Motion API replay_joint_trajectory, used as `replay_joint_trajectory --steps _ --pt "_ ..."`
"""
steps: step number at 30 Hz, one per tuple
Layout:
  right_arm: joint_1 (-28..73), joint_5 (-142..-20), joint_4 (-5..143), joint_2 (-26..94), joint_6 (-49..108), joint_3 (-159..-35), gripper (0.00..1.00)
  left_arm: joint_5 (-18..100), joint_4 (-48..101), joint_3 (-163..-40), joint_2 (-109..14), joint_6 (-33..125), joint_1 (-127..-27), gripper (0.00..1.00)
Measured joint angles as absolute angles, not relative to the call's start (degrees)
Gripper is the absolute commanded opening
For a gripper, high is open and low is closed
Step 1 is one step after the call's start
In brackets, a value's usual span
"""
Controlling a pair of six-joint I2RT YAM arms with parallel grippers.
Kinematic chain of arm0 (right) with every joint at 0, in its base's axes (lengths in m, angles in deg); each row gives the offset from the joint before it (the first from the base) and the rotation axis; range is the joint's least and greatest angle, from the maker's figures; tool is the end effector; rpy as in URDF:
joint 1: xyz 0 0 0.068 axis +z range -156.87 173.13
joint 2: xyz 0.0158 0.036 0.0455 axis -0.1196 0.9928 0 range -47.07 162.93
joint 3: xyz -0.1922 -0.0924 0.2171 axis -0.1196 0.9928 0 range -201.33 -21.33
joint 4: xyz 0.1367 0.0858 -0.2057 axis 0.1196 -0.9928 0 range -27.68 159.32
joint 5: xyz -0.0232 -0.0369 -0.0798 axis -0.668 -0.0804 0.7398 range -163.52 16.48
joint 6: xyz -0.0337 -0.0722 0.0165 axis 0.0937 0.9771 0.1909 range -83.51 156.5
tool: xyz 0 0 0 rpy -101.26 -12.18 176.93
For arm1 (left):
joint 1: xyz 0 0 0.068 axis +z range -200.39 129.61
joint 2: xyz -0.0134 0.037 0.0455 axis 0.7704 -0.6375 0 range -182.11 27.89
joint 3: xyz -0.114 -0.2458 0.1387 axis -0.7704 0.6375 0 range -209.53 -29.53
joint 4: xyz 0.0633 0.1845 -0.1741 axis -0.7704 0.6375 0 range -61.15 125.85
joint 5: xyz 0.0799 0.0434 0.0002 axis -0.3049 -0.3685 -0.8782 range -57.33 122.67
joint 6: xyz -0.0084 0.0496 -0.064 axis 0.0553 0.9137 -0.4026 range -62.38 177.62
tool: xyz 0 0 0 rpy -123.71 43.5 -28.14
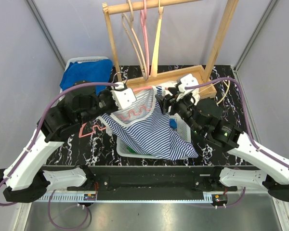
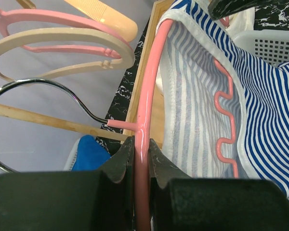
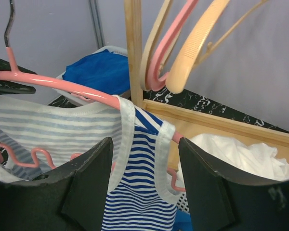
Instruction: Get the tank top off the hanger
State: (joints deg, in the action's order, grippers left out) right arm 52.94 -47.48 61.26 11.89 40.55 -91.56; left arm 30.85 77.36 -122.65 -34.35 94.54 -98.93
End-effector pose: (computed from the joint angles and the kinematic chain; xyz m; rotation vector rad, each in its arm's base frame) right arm 0.1438 0.1858 0.4820 -0.4794 1.4592 0.4330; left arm 0.1335 -0.1478 0.5094 1.2595 1.3958 -0.1094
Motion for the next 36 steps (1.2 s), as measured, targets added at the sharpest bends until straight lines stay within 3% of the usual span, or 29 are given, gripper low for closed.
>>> replay_joint_trajectory --steps 3,9,14,23,36 --pt "52.7 -50.2 61.5 13.4 39.7 -92.3 0.62 31.0 77.4 -122.7 -34.4 94.4 -99.1 0.0" --pt "52.7 -54.2 61.5 16.0 38.1 -92.4 0.48 31.1 77.4 -122.7 -34.4 94.4 -99.6 0.0" --pt "52.7 -54.1 61.4 16.0 37.7 -92.4 0.28 31.1 77.4 -122.7 -34.4 94.4 -99.9 0.0" --pt "52.6 -49.7 61.3 15.2 40.2 -92.4 0.02 31.2 77.5 -122.7 -34.4 94.2 -100.2 0.0" --pt "51.7 -42.4 61.3 9.6 49.3 -93.8 0.0 31.0 77.3 -122.7 -34.2 93.5 -100.3 0.0"
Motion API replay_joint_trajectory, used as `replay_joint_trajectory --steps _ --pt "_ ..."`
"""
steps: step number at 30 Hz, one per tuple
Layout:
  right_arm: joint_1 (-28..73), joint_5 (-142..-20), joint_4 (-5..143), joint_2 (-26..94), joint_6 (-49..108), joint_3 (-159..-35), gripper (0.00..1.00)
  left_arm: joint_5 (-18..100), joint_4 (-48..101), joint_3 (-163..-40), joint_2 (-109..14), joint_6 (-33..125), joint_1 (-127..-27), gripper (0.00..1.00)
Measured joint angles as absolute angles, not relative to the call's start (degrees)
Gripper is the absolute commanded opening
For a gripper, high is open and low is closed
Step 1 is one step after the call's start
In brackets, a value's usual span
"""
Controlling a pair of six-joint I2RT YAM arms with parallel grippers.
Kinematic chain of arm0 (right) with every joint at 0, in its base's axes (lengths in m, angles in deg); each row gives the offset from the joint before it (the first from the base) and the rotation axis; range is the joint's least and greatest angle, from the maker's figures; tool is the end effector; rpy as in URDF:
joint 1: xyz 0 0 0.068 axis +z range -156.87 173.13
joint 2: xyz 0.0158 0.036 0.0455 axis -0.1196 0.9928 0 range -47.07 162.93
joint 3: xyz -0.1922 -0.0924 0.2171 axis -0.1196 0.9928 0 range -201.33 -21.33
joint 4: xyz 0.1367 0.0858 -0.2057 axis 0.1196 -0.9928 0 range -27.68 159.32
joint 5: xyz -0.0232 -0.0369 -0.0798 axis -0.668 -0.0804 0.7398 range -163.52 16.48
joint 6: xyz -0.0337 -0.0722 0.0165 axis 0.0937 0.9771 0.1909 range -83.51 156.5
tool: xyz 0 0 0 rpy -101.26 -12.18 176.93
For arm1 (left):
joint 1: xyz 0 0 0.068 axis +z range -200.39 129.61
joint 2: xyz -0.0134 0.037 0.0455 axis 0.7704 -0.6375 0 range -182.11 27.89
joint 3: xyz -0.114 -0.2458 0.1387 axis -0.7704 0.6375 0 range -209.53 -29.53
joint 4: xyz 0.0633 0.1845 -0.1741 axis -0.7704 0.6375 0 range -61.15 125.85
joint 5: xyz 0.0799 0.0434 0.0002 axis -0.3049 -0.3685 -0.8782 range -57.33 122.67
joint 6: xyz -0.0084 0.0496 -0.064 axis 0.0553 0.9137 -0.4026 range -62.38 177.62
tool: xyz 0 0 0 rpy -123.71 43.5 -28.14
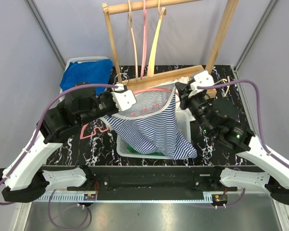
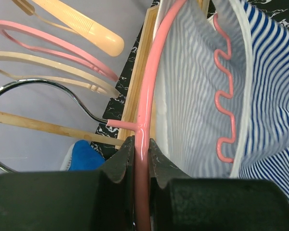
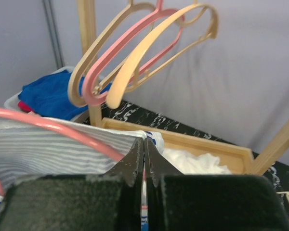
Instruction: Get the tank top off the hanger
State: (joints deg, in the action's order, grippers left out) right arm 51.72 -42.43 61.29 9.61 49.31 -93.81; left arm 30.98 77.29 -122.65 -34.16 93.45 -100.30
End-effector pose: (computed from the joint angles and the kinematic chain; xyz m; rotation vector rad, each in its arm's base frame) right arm 0.1403 0.1601 0.5039 -0.4517 1.3883 0.2635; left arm 0.1290 -0.1500 0.5101 1.2616 1.3891 -0.1414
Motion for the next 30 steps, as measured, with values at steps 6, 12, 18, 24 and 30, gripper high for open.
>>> replay_joint_trajectory --steps 6,12,18,24,30 --pt "50.2 -38.5 61.6 5.9 53.8 -95.3 0.0 31.2 76.7 -121.1 -31.7 92.2 -100.5 0.0" --pt "48.3 -38.0 61.1 5.6 54.8 -95.1 0.0 31.5 75.1 -120.0 -28.7 91.5 -100.6 0.0" --pt "45.9 -38.0 60.6 5.3 54.7 -92.5 0.0 33.0 75.0 -119.7 -26.9 90.2 -99.5 0.0" --pt "39.9 -36.8 58.8 4.7 54.0 -90.2 0.0 33.9 76.3 -119.5 -25.1 89.0 -97.2 0.0" --pt "38.3 -37.2 55.5 1.1 48.9 -86.3 0.0 32.9 76.7 -119.5 -23.9 89.0 -96.6 0.0"
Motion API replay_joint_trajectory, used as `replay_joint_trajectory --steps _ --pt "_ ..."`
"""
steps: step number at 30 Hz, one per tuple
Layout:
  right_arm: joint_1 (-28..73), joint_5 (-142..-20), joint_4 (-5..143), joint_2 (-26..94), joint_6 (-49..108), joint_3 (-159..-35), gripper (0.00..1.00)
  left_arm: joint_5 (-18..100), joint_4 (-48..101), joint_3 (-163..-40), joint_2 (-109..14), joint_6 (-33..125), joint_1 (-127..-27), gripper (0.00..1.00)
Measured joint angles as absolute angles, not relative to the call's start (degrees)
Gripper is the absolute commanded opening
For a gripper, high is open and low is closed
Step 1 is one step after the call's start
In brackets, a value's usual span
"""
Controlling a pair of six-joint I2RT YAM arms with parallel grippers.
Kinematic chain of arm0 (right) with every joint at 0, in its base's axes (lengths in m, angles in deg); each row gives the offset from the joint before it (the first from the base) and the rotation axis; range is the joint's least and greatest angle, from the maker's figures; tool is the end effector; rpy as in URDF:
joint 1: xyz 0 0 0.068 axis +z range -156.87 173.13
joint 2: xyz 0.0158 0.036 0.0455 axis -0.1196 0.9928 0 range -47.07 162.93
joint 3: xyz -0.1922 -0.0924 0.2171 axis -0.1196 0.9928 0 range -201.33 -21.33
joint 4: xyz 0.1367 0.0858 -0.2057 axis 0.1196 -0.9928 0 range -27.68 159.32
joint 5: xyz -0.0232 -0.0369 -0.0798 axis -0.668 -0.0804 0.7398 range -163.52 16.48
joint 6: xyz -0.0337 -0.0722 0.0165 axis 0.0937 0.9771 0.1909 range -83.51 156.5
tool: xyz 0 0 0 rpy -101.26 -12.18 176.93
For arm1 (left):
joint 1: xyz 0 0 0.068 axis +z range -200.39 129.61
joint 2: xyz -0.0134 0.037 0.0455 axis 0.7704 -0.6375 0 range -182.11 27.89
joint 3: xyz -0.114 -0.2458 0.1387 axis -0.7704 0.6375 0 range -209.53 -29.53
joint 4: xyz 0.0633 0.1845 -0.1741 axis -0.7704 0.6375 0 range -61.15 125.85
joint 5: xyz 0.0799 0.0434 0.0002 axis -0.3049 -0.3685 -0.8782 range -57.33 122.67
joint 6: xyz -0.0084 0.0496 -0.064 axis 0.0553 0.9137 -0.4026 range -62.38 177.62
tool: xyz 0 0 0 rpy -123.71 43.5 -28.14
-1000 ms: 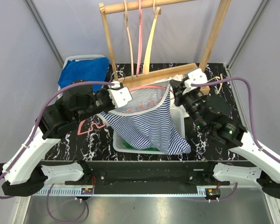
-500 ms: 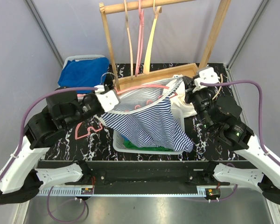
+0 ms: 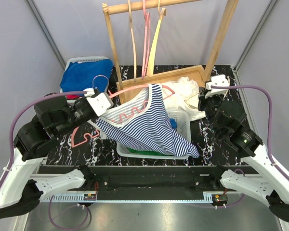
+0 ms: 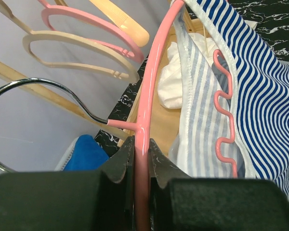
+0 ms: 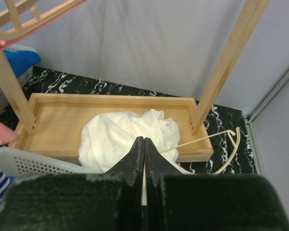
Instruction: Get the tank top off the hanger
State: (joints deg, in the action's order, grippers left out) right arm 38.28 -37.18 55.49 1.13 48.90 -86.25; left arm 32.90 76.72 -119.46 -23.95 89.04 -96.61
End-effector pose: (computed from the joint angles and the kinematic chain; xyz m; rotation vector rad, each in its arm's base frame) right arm 0.1498 0.0915 0.4691 -0.2586 1.5081 -0.0266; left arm 0.0932 -0.0977 0.5205 1.0965 1.3582 -0.1927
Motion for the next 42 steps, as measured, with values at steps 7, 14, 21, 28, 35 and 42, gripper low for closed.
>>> replay_joint_trajectory --steps 7,14,21,28,35,42 --pt "38.2 -46.2 52.7 2.0 40.3 -84.9 0.31 33.8 76.7 -119.5 -26.2 89.0 -96.6 0.0" --pt "38.1 -62.4 54.7 6.1 31.8 -89.6 0.39 34.2 76.8 -119.5 -31.2 89.2 -98.2 0.0" --pt "38.1 -70.3 56.7 5.0 26.2 -89.6 0.41 34.2 76.8 -120.6 -32.7 89.7 -98.5 0.0" --pt "38.1 -73.5 57.1 4.8 23.5 -88.7 0.43 34.2 76.8 -122.7 -33.3 90.1 -98.9 0.0" --pt "38.1 -73.7 55.2 4.8 22.9 -86.5 0.54 34.2 76.8 -122.9 -33.5 90.6 -98.9 0.0" --pt "38.1 -73.7 54.4 4.2 22.5 -85.5 0.63 34.2 76.8 -123.2 -33.5 90.6 -98.9 0.01"
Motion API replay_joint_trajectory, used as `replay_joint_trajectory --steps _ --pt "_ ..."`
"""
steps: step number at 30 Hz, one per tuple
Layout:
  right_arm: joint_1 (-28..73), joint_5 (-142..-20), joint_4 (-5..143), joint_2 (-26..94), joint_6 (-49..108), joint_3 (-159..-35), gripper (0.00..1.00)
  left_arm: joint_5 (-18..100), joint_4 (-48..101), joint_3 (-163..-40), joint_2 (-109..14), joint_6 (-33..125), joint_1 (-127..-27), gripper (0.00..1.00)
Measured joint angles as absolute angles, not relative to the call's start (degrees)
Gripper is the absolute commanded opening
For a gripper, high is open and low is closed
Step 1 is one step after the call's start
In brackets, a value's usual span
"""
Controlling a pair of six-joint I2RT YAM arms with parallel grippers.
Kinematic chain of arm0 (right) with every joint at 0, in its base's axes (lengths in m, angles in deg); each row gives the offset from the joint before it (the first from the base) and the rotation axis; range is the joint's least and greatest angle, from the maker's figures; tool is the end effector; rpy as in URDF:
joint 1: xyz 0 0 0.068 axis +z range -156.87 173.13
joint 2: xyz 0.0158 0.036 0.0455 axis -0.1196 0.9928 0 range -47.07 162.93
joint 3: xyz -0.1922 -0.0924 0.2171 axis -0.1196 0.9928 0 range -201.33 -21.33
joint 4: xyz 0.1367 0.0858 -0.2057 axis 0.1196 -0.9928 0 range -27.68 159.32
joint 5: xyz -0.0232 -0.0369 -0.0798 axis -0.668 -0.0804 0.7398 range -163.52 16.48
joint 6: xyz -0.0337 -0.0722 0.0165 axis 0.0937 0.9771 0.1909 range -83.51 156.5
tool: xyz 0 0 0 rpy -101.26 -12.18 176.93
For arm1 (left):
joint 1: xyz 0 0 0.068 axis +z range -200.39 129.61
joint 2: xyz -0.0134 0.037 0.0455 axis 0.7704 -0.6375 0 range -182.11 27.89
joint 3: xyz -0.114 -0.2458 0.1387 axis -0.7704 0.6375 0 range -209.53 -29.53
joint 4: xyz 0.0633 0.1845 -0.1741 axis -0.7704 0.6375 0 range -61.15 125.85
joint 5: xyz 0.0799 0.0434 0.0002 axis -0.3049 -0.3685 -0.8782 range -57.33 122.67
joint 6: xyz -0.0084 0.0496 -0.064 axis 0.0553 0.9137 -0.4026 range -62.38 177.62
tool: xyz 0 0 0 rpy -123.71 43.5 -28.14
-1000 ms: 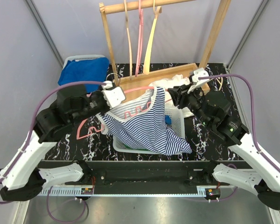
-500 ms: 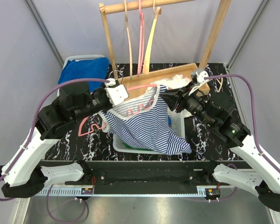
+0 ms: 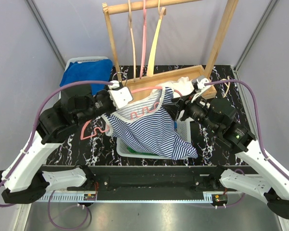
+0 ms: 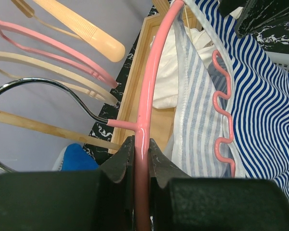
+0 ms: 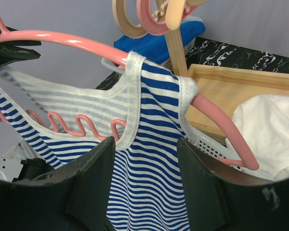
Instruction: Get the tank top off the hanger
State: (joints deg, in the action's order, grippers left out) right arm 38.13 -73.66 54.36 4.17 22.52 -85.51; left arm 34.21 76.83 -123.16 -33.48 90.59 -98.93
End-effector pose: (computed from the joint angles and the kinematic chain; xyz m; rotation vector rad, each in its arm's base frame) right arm 0.1442 0.1446 0.4530 -0.4471 1.6037 0.7931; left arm 0.1258 -0.1453 0.5161 1.2223 1.3896 -0.2144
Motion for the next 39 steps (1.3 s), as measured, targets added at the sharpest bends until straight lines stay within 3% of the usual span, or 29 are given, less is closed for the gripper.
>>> replay_joint_trajectory --steps 14,19,23,25,39 --pt "38.1 -73.2 56.4 7.5 21.8 -85.5 0.58 33.8 77.4 -123.2 -33.5 90.6 -98.9 0.01" --pt "38.1 -73.5 57.7 9.0 21.6 -86.2 0.33 33.6 77.7 -123.2 -33.2 90.7 -98.9 0.01" --pt "38.1 -74.6 59.8 10.4 21.2 -86.9 0.05 34.0 78.1 -123.2 -32.9 90.8 -98.9 0.01" --pt "38.1 -74.6 60.3 10.3 21.2 -86.9 0.0 34.2 78.3 -123.2 -32.7 90.8 -98.9 0.02" --pt "38.1 -65.7 57.7 2.3 23.7 -86.0 0.0 34.5 78.2 -123.2 -31.7 90.8 -99.0 0.03"
